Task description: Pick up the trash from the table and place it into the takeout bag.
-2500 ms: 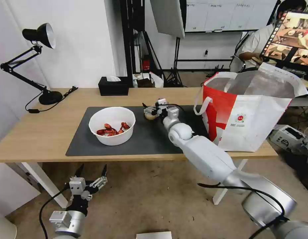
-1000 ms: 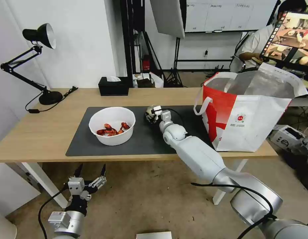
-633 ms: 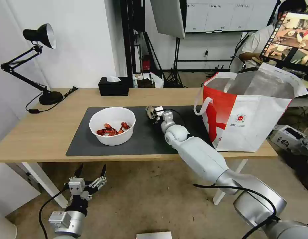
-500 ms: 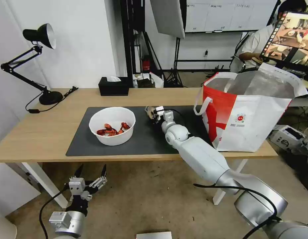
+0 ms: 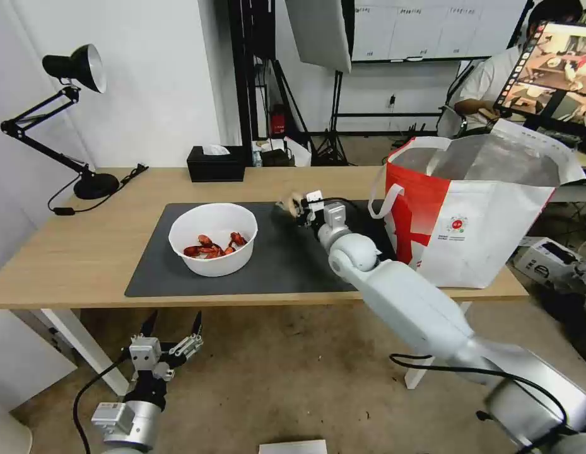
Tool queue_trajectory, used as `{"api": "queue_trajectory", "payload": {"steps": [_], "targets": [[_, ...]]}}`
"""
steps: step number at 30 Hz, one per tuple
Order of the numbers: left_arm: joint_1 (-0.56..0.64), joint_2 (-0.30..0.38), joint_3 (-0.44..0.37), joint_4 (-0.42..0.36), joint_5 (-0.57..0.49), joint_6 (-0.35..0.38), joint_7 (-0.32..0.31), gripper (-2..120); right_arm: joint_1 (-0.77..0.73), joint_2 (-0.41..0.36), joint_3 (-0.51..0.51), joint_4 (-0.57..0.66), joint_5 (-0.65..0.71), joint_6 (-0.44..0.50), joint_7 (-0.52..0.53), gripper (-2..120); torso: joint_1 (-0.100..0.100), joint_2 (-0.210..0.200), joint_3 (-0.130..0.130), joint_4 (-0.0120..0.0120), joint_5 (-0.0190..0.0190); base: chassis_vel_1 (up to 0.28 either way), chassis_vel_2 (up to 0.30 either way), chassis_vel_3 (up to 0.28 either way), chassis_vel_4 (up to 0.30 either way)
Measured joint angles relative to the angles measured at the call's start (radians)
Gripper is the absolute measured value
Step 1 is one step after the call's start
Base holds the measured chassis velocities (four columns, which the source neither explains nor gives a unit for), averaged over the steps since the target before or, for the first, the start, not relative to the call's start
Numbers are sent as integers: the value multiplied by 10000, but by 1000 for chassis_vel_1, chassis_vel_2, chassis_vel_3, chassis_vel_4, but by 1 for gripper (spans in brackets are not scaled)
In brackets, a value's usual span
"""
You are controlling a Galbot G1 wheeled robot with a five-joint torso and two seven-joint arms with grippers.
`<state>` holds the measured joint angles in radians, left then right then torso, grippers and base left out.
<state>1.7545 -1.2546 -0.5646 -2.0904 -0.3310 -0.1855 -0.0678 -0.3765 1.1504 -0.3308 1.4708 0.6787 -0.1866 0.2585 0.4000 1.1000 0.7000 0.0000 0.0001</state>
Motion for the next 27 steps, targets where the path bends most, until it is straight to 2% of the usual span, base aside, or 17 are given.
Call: {"api": "queue_trajectory", "payload": {"steps": [3, 5, 7, 9, 11, 18, 27], "targets": [[1, -17, 48, -33, 50, 0, 1, 100, -381, -507, 245, 1116, -479, 462, 168, 4, 0, -1, 0, -1, 0, 0, 0, 0, 0], [1, -17, 50, -50, 52, 0, 0, 100, -471, -598, 337, 1311, -653, 649, 198, 4, 0, 0, 0, -1, 0, 0, 0, 0, 0], [8, -4, 52, -115, 56, 0, -1, 100, -878, -936, 833, 1899, -1765, 1723, 238, 4, 0, 0, 0, -2, 1, 0, 0, 0, 0], [20, -1, 51, -133, 55, 0, -3, 100, -991, -1029, 981, 2047, -2016, 1963, 271, 4, 0, 0, 0, 0, 1, 0, 0, 0, 0], [61, 6, 35, -174, 56, 3, -5, 100, -1372, -1376, 1460, 2696, -2284, 2330, 567, 4, 0, 0, 0, -1, 2, 0, 0, 0, 0], [106, -4, 31, -245, 68, 7, -10, 100, -1834, -2207, 2763, 3690, -2018, 2388, 1296, 4, -1, 0, 0, -1, 0, 0, 0, 0, 0], [80, 17, 157, -289, 108, 9, -11, 100, -2410, -3666, 4222, 4238, -1296, 1673, 1859, 4, -1, 0, -1, -2, 0, 0, 0, 0, 0]]}}
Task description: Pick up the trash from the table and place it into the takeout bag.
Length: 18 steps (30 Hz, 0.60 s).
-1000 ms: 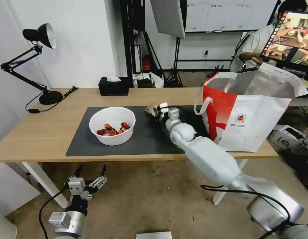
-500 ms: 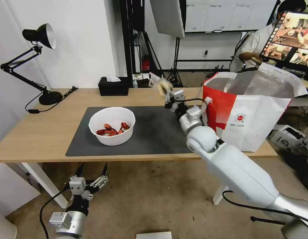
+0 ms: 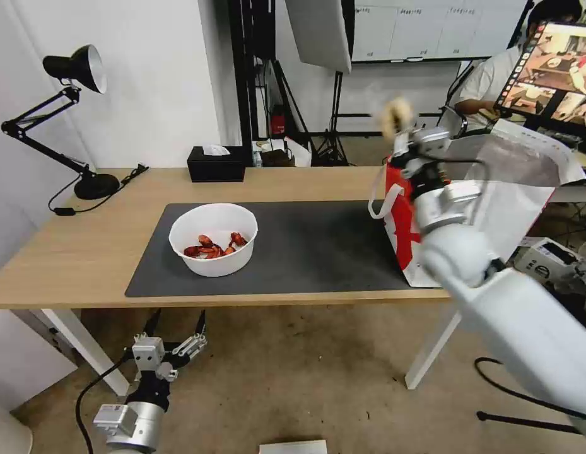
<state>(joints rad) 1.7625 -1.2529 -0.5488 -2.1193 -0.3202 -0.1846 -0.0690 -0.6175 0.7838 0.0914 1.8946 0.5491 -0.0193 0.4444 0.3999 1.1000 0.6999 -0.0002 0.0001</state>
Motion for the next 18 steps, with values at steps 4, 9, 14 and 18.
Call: {"api": "queue_trajectory", "payload": {"steps": [4, 9, 14, 18], "targets": [[0, 63, 107, -25, 30, -58, 0, 100, -278, -352, 408, 1, 403, -60, -71, 4, 1, 0, 0, 0, 1, 0, 0, 0, 0], [-24, 102, 199, -74, 50, -66, 4, 100, -435, -418, 619, -94, 598, -98, -60, 4, 0, 0, 1, 2, -1, 0, 0, 0, 0], [-56, 157, 231, -113, 51, -57, 4, 100, -755, -425, 843, -156, 759, -156, -57, 4, 1, 0, 1, 1, 0, 0, 0, 0, 0], [-27, 180, 215, -113, 47, -56, 4, 100, -1017, -387, 941, -132, 802, -247, 29, 4, 1, 0, 1, 2, -1, 0, 0, 0, 0]]}}
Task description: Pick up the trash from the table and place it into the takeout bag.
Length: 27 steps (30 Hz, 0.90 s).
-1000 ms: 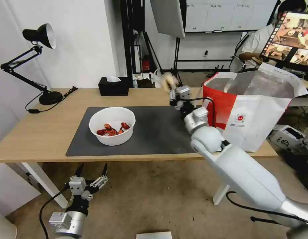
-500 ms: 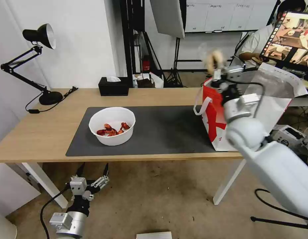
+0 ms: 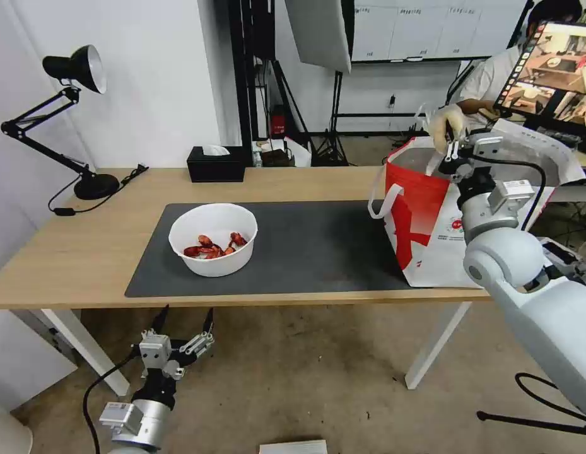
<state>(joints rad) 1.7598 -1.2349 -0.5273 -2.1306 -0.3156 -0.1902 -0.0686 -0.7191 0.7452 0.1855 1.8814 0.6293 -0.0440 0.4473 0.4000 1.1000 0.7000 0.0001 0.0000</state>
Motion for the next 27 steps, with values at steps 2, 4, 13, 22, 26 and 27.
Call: {"api": "queue_trajectory", "payload": {"steps": [2, 4, 13, 22, 26, 27], "targets": [[7, -3, 5, 0, 0, 0, 0, 100, -71, 11, 38, 12, 32, -57, 45, 4, 0, 0, 0, 0, 0, 0, 0, 0, 0], [33, -13, 37, 2, 15, 0, -1, 100, -227, 16, 134, 84, 301, -210, 160, 4, 0, 0, -1, -1, 0, 0, 0, 0, 0], [89, -111, 170, 61, 133, -5, -1, 100, -472, -66, 401, 221, 612, -330, 584, 4, 0, 0, 0, 0, 0, 0, 0, 0, 0], [100, -82, 171, -66, 122, -5, -1, 100, -992, -96, 719, 442, 717, -452, 630, 43, 0, 0, 0, -1, 0, 0, 0, 0, 0], [113, -32, 158, -66, 96, -5, -1, 100, -1125, -61, 780, 489, 736, -505, 631, 56, 0, 0, 0, 0, 0, 0, 0, 0, 0], [113, -32, 158, -66, 96, -5, -1, 100, -1125, -61, 780, 489, 736, -505, 631, 56, 0, 0, 0, 0, 0, 0, 0, 0, 0]]}}
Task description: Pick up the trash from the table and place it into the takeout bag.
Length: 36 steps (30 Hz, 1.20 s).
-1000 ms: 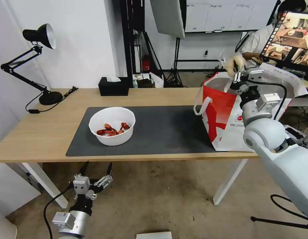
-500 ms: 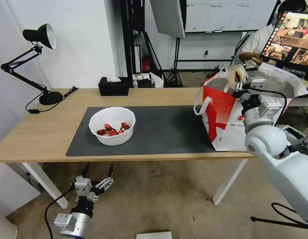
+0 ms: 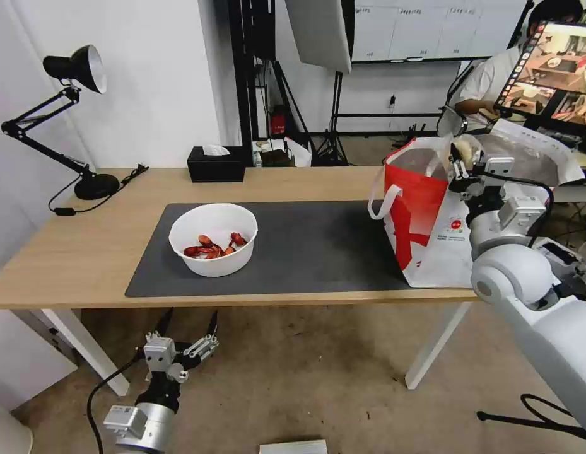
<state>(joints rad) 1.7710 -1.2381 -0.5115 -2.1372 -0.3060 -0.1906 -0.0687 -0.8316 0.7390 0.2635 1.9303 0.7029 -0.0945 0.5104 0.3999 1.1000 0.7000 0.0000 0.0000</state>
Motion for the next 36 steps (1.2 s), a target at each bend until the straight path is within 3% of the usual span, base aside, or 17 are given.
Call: {"api": "queue_trajectory", "payload": {"steps": [3, 6, 7, 8, 12, 36], "targets": [[-56, 15, 64, 10, -12, 2, 0, 100, -82, 2, 19, 76, 3, -49, 0, 69, 0, 1, 0, 0, 0, 0, 0, 0, 0], [-72, 15, 78, 12, -13, 3, 0, 100, -88, -2, 23, 86, 3, -59, -1, 71, 0, 0, 0, 0, 0, 0, 0, 0, 0], [-135, 19, 123, 17, -19, 15, 0, 100, -89, -35, 35, 112, 37, -99, -2, 84, 0, 0, 0, 0, 0, 0, 0, 0, 0], [-150, 24, 128, 17, -22, 22, 0, 100, -87, -55, 39, 126, 72, -114, -2, 89, 0, 0, 0, 0, 0, 0, 0, 0, 0], [-183, 45, 114, 14, -37, 34, 0, 100, -64, -111, 52, 166, 176, -146, -6, 99, 0, 0, 0, 0, 0, 0, 0, 0, 0], [-172, -53, 81, -48, -55, 55, -1, 100, -176, -221, 300, 572, 453, 54, 51, 100, 0, 0, 0, 0, 0, 0, 0, 0, 0]]}}
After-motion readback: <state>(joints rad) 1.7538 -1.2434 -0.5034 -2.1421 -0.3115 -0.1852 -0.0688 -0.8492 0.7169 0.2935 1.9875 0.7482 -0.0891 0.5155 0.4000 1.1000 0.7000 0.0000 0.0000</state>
